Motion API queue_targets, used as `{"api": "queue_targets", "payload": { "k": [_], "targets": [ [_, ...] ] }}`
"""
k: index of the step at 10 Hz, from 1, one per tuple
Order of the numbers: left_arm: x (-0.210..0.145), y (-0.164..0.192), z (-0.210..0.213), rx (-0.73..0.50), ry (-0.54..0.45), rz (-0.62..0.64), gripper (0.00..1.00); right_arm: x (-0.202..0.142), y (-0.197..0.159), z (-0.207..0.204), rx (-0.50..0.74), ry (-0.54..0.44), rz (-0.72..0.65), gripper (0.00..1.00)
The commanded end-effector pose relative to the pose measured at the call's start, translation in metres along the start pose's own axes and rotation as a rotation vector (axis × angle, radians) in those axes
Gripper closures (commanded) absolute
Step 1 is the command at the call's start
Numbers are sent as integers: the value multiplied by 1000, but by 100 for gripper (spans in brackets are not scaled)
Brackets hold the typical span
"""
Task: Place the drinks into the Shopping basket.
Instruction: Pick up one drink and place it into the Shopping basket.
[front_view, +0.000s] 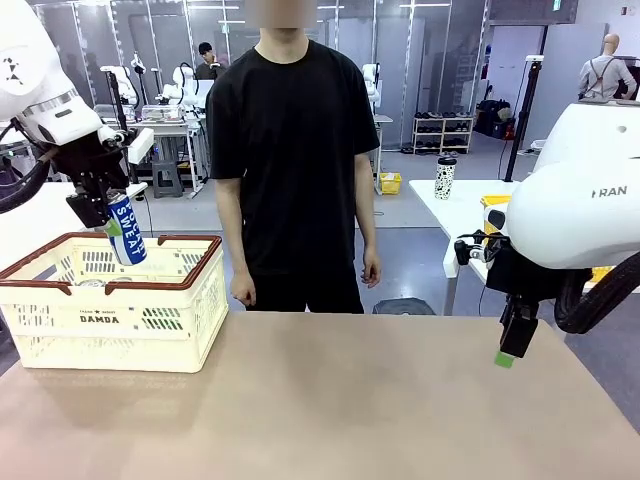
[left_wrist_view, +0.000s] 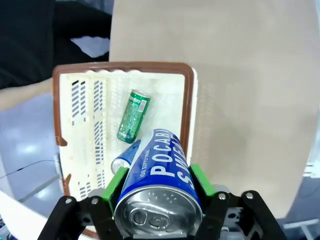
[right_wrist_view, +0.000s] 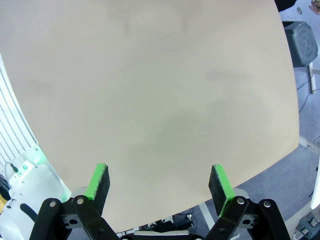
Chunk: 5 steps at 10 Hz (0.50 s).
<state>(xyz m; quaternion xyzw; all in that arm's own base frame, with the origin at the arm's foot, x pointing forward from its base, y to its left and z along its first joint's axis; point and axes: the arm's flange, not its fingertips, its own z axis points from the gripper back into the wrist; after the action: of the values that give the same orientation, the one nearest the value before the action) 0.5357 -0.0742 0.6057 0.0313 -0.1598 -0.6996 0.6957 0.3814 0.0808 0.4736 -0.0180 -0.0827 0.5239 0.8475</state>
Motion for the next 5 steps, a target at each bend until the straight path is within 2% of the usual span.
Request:
{"api": "queue_targets", "payload": {
  "k": [1, 5],
  "targets": [
    [4, -3, 2, -6, 11, -9, 100, -1, 0, 1, -4, 10, -2, 0],
    [4, -3, 2, -6, 11, -9, 100, -1, 0, 1, -4, 10, -2, 0]
  ]
}}
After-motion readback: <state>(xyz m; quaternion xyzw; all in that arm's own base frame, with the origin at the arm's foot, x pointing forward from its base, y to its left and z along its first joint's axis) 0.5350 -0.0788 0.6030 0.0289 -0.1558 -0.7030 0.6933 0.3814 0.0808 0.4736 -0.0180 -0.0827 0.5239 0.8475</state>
